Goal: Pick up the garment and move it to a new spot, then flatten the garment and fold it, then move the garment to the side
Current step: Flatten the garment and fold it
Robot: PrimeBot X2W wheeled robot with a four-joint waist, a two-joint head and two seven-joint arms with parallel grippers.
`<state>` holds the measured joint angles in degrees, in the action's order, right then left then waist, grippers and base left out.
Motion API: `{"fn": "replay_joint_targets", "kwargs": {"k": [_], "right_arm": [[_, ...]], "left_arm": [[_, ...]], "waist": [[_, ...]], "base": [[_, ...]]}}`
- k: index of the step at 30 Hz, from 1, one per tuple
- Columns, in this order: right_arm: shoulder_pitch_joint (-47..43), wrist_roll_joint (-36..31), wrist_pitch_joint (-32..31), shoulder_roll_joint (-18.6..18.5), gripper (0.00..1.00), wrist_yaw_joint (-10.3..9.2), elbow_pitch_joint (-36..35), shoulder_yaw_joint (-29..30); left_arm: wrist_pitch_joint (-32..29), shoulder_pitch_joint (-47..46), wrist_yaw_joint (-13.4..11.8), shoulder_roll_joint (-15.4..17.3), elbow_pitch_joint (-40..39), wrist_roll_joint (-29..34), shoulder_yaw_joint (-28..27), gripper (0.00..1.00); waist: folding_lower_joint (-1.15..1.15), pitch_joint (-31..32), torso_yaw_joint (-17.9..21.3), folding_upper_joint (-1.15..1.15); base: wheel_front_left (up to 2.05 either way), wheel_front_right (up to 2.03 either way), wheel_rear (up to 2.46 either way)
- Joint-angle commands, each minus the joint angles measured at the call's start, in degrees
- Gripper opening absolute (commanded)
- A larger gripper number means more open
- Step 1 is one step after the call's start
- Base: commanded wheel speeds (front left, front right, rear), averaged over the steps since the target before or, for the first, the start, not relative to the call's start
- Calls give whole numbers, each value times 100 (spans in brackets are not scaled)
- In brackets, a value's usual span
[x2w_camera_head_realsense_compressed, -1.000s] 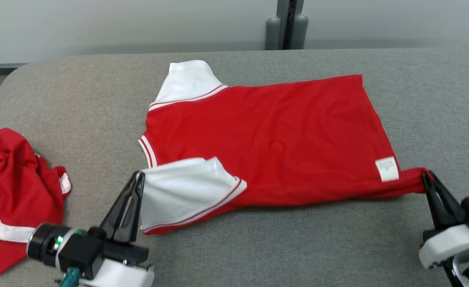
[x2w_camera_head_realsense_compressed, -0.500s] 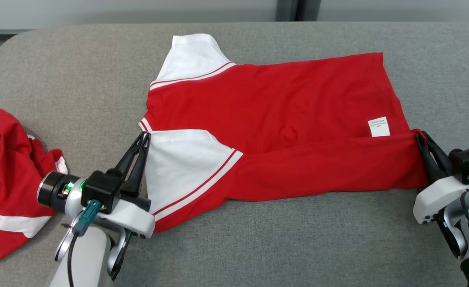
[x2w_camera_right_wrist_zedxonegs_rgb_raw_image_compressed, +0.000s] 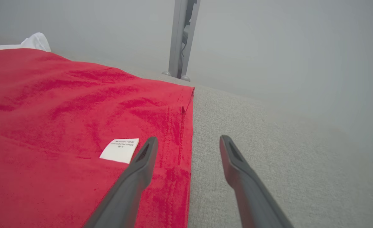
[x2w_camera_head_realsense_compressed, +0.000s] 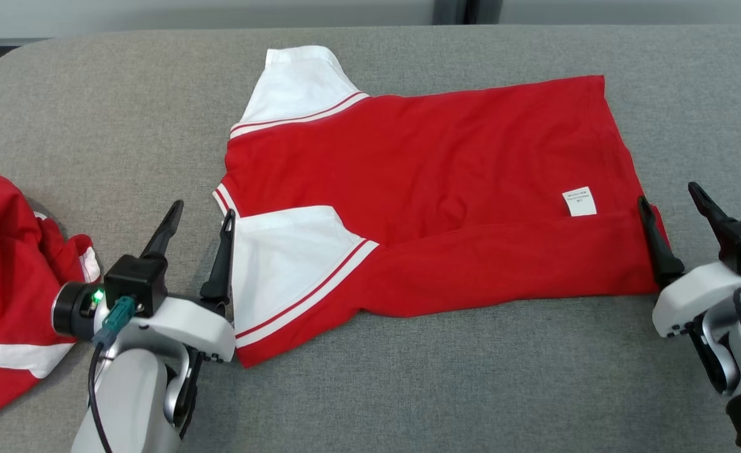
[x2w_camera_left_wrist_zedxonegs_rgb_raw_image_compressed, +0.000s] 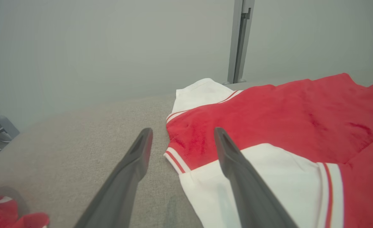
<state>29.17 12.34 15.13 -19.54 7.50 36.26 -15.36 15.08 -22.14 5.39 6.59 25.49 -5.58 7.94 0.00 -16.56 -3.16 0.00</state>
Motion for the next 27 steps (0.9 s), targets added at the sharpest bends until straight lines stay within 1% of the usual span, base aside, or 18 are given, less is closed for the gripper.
{"fn": "replay_joint_targets", "kwargs": {"k": [1,3,4,5,8,13,17,19,20,21,22,23,24,26,27], "right_arm": [[-198,22,1,-12,100,0,-62,84],[-359,8,2,18,100,0,-219,232],[-560,-5,2,52,100,0,-352,396],[-656,-23,2,66,100,0,-391,476],[-895,-49,2,115,100,0,-523,680],[-1119,-85,2,167,100,0,-608,884],[-1155,-138,2,220,100,0,-630,933],[-1144,-137,2,223,100,0,-623,940],[-1133,-142,2,226,100,0,-618,932],[-1121,-140,2,233,100,0,-607,920],[-1105,-132,2,238,100,0,-585,899],[-1086,-90,1,248,100,0,-541,874],[-1086,-90,1,248,100,0,-541,874],[-1054,72,1,314,100,0,-401,773],[-1027,210,1,342,100,0,-288,703]], "left_arm": [[11,158,-47,-18,-32,-112,-81,100],[11,388,-38,-127,-126,-406,-216,100],[-59,694,-6,-216,-228,-775,-304,100],[-127,827,-6,-256,-313,-959,-333,100],[-492,1287,-48,-320,-636,-1460,-296,100],[-1156,1852,-153,-350,-1194,-1989,-32,100],[-1491,2085,-282,-353,-1462,-2162,90,99],[-1677,2153,-326,-356,-1542,-2209,167,87],[-1745,2165,-359,-351,-1558,-2224,173,83],[-1818,2164,-397,-349,-1575,-2225,187,75],[-1875,2164,-435,-348,-1570,-2210,199,50],[-1932,2160,-488,-344,-1544,-2185,204,45],[-1932,2160,-488,-344,-1544,-2185,204,45],[-1991,2127,-553,-345,-1497,-2178,199,30],[-1993,2103,-588,-343,-1480,-2172,196,16]], "waist": [[0,62,30,0],[0,123,39,0],[0,183,47,0],[0,204,48,0],[0,253,45,0],[0,309,4,0],[0,318,19,0],[0,309,21,0],[0,304,26,0],[0,297,31,0],[0,288,37,0],[0,279,42,0],[0,279,42,0],[0,268,50,0],[0,263,56,0]], "base": [[0,0,0],[0,0,0],[0,0,0],[0,0,0],[0,0,0],[0,0,0],[0,0,0],[0,0,0],[0,0,0],[0,0,0],[0,0,0],[0,0,0],[0,0,0],[0,0,0],[0,0,0]]}}
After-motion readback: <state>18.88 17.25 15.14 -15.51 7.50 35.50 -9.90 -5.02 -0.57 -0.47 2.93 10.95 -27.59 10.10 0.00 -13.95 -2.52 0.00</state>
